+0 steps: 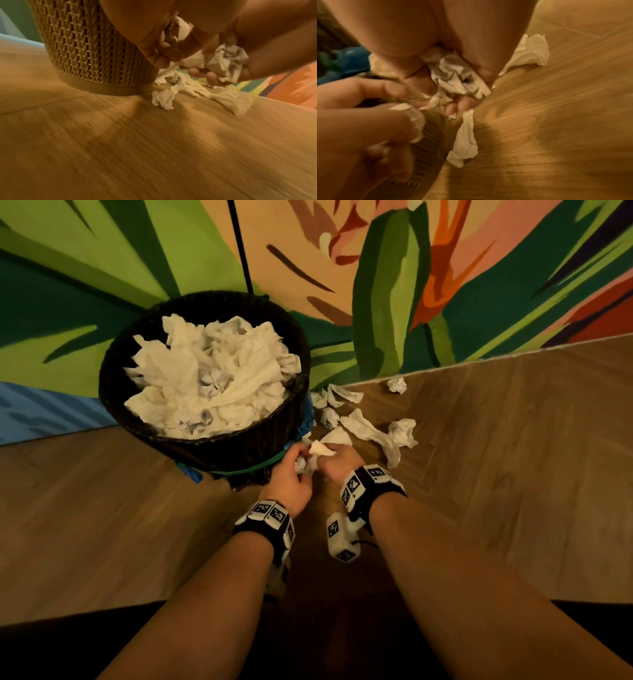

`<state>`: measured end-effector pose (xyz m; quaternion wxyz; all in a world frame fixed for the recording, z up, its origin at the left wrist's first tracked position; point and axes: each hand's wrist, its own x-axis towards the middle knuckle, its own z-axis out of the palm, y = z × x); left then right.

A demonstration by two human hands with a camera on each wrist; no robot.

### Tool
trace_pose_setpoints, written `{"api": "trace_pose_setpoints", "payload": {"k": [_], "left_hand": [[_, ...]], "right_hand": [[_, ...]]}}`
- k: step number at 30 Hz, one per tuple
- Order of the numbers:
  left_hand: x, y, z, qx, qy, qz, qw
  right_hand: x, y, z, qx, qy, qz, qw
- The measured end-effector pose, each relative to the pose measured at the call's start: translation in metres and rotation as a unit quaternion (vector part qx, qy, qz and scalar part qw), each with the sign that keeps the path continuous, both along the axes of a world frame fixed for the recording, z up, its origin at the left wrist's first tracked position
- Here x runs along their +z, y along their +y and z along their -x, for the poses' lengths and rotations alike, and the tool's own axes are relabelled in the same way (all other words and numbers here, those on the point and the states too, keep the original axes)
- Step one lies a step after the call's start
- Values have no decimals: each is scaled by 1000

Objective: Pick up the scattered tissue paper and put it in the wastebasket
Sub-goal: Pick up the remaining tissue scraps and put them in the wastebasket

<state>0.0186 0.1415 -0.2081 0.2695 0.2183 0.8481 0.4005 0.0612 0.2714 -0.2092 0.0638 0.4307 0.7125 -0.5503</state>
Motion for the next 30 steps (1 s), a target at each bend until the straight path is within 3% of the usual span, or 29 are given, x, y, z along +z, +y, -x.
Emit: {"api": "trace_pose_setpoints", "payload": {"k": [5,11,15,17,19,22,24,26,30], "left_hand": [[2,-12,4,13,28,-8,999],[9,-11,-2,-10,81,65,995],[8,6,-12,-73,-20,41,996],[8,15,-20,-83,-41,38,995],[16,22,-28,-60,-35,-15,997],[40,29,-32,-19,16,-91,996],[66,34,-31,5,81,-153,985],[100,38,-31,-4,137,-208,968],[170,33,-26,-59,183,-290,937]], "right_hand": [[2,15,-10,-130,-34,-95,986],[11,24,-20,-237,5,3,972],[29,23,-36,-167,5,22,986],[38,22,-43,-154,38,78,984],[49,22,-48,-173,89,130,972],[61,29,-52,-183,117,95,972],[80,36,-52,-233,102,28,967],[107,41,-48,-267,135,0,954],[163,35,-25,-320,263,42,909]]}}
